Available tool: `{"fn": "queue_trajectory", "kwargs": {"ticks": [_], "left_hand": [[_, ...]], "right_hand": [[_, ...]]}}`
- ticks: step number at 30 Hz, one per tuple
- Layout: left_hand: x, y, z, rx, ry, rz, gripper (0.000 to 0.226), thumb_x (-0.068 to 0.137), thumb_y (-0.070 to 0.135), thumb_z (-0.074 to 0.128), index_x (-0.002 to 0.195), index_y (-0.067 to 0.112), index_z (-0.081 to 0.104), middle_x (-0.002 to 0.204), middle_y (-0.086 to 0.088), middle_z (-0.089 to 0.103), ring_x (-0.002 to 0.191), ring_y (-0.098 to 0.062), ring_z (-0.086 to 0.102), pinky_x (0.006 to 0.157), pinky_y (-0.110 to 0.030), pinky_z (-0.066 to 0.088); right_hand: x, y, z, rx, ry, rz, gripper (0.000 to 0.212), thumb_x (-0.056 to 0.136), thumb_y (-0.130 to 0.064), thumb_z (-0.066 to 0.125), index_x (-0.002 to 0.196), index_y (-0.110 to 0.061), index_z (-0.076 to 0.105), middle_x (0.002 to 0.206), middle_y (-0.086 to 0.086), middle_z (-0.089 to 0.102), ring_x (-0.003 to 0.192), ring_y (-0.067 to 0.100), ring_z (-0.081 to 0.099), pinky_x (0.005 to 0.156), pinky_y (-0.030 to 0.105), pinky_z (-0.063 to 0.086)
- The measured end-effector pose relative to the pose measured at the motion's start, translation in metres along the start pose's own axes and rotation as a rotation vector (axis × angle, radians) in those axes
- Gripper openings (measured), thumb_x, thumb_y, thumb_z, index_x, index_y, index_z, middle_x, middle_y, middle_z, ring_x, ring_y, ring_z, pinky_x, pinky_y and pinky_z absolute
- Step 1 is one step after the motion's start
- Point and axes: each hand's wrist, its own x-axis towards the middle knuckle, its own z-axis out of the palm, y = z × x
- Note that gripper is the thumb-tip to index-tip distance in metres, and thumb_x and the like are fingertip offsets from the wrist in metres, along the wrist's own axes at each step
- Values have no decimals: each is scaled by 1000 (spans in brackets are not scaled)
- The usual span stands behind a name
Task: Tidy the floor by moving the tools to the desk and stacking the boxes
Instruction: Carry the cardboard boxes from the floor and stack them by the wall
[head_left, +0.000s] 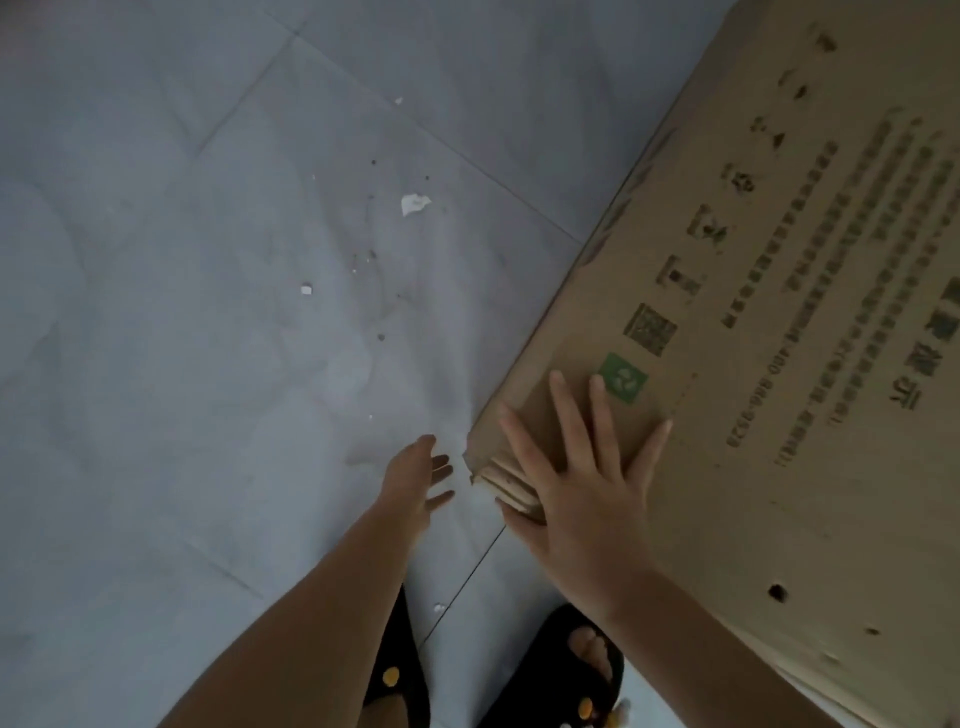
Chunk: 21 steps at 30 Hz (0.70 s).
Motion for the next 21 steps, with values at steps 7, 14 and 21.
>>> {"fn": "queue_trajectory", "kwargs": {"ticks": [7,14,21], "left_hand": [[15,-17,51,-276,-280,-21,54,90,38,52,135,10,45,140,-10,45,134,-26,37,106,-45,33],[29,-18,78,-375,-249,-42,69,90,63,35,143,19,37,147,-1,40,130,-16,43,97,-27,44],[50,-17,97,-419,-267,-45,88,62,72,58,129,14,55,132,-8,57,127,-26,49,114,-51,20]], "right_hand": [[26,31,-29,283,34,234,60,91,-55,32,142,-56,0,155,-12,-12,144,28,-12,107,68,2],[50,28,-22,-120,-54,-133,67,70,-63,55,129,-32,43,150,9,31,139,39,21,90,82,19],[58,40,-33,8,41,-84,37,73,-46,44,108,-34,49,148,11,32,140,37,14,94,80,12]]}}
